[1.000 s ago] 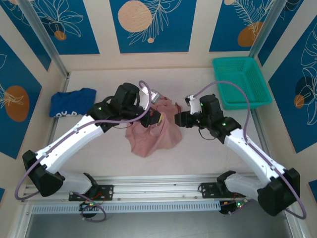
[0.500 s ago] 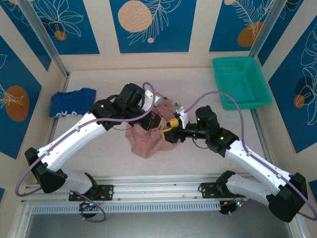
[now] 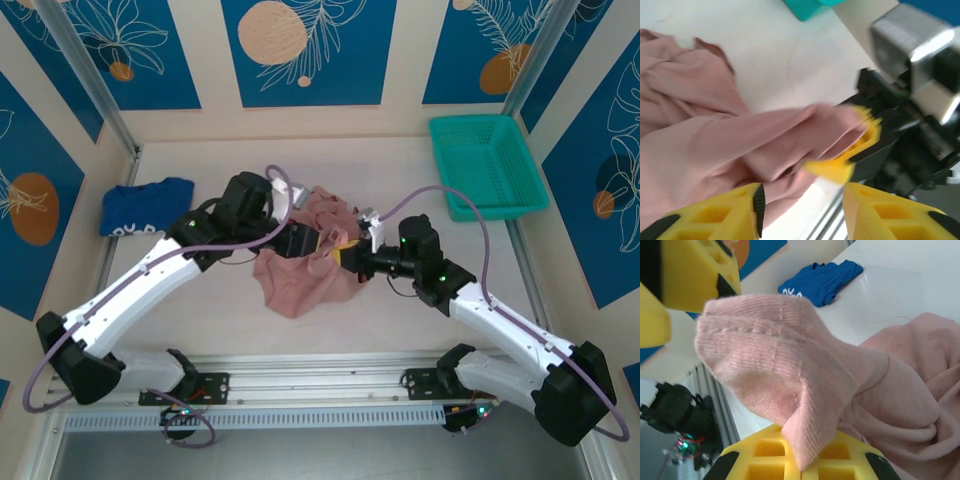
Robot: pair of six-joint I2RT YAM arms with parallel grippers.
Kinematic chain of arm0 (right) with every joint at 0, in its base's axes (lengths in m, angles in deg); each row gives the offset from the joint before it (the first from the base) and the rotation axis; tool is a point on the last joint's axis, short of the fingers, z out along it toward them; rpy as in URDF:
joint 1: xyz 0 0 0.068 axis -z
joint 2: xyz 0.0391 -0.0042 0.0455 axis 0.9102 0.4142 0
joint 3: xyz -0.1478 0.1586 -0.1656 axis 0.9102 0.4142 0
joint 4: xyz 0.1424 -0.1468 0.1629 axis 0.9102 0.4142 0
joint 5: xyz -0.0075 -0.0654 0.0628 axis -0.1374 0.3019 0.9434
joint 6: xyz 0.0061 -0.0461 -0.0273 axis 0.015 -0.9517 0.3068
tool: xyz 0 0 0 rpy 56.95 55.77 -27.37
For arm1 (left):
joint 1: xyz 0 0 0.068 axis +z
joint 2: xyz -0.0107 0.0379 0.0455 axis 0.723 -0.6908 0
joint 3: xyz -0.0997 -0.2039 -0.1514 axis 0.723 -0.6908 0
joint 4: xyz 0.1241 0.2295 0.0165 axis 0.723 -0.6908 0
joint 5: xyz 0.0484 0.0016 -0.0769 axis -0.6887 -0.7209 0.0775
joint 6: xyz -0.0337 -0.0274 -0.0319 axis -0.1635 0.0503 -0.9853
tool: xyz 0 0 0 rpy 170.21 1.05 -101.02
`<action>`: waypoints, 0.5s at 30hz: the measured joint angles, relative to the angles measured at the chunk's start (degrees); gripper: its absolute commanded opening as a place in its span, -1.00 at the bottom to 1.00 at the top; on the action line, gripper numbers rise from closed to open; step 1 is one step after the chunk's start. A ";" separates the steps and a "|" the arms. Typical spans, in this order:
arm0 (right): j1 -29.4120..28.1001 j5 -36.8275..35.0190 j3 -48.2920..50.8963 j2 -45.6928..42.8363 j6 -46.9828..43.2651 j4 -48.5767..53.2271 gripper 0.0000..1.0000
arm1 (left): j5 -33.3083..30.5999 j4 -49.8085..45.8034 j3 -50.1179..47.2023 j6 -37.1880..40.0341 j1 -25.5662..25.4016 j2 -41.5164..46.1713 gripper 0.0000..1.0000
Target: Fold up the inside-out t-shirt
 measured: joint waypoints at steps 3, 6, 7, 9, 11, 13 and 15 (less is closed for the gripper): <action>2.82 2.38 2.47 -0.76 4.63 -3.67 -1.00 | 0.04 5.05 -8.83 -3.28 2.62 4.94 0.07; 3.89 3.80 3.80 -1.03 7.89 -6.43 -1.00 | 2.03 9.84 -16.46 -7.56 3.78 7.06 0.09; 4.04 4.13 4.02 -1.11 8.61 -7.04 -1.00 | 2.62 11.30 -18.03 -8.68 3.80 6.88 0.09; 4.15 4.79 4.39 -1.29 9.77 -8.48 -1.00 | 3.91 14.67 -21.09 -11.61 3.80 5.46 0.10; 4.24 5.22 4.66 -1.49 10.40 -9.38 -1.00 | 4.94 17.92 -23.06 -14.25 3.80 3.58 0.11; 4.24 5.33 4.74 -1.53 10.95 -10.16 -1.00 | 5.99 20.96 -23.89 -16.61 3.82 1.22 0.12; 4.28 5.46 4.90 -1.66 11.34 -10.73 -1.00 | 7.04 24.35 -24.04 -18.47 3.82 -1.03 0.13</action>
